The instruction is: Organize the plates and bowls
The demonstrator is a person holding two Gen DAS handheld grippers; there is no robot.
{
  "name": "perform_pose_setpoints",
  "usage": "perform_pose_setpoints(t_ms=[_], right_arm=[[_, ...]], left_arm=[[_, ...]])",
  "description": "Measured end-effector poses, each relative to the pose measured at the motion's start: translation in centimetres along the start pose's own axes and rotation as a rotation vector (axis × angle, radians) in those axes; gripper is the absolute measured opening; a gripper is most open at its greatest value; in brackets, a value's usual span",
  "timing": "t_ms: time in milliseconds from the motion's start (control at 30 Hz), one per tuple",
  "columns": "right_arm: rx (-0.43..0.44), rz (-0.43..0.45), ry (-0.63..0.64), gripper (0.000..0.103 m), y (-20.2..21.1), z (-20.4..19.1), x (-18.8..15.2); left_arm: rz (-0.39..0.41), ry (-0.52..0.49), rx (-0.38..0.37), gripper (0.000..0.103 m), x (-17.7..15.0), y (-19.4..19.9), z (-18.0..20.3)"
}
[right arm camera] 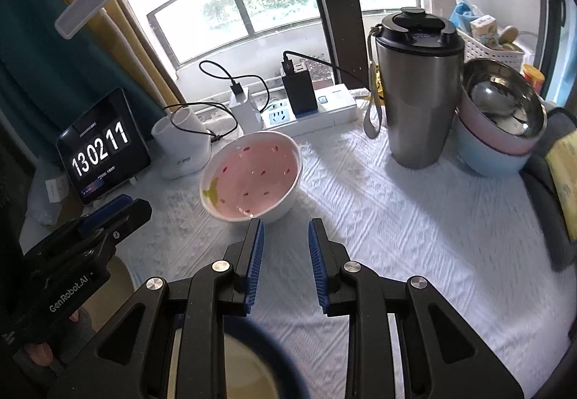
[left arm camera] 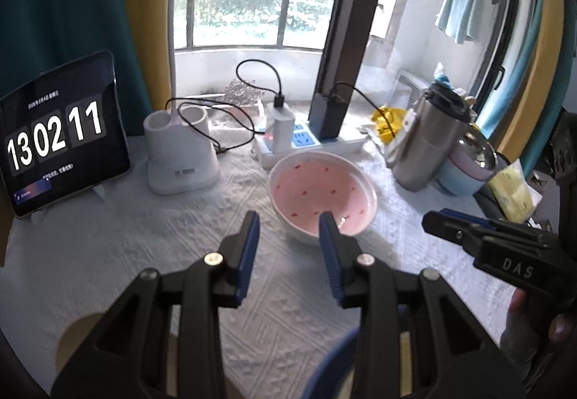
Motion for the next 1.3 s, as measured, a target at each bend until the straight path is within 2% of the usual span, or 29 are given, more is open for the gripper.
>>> perform_pose_setpoints(t_ms=[333, 500, 600, 767, 900, 1300], right_arm=[[0.019, -0.074, 0.016, 0.027, -4.8, 0.8, 2.3], [0.032, -0.104, 0.006, 0.027, -6.6, 0.9, 3.3], [0.031, -0.125, 0.001, 0.028, -7.5, 0.8, 3.7], [0.046, -0.213, -0.029, 0.028, -9.2, 1.0, 3.6], [0.027, -0.265, -0.035, 0.028, -10.1, 1.1, 3.6], [0.004, -0.363, -0.038, 0.028, -12.2, 0.4, 3.5]], left_arm=[[-0.05, -0.02, -0.017, 0.036, 0.6, -2.7, -0.2], [-0.154, -0.021, -0.039, 0.036, 0.4, -4.9, -0.3], [-0.17, -0.009, -0.062, 0.036, 0.5, -5.6, -0.4], [-0.191, -0.012, -0.084, 0.036, 0.7, -6.7, -0.5], [-0.21, -0.005, -0.06, 0.036, 0.8, -7.6, -0.9], [-0.284, -0.019, -0.096, 0.036, -0.3, -10.2, -0.6]])
Point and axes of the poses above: each gripper's, at about its wrist camera, not at the fingertips, and y roughly against the way its jaws point, z to its right, x to its top, the point moved 6 cm from there along -y, roughly the way its jaws point, and after that the axes turned 12 degrees about -y, right-handed, at the moved point
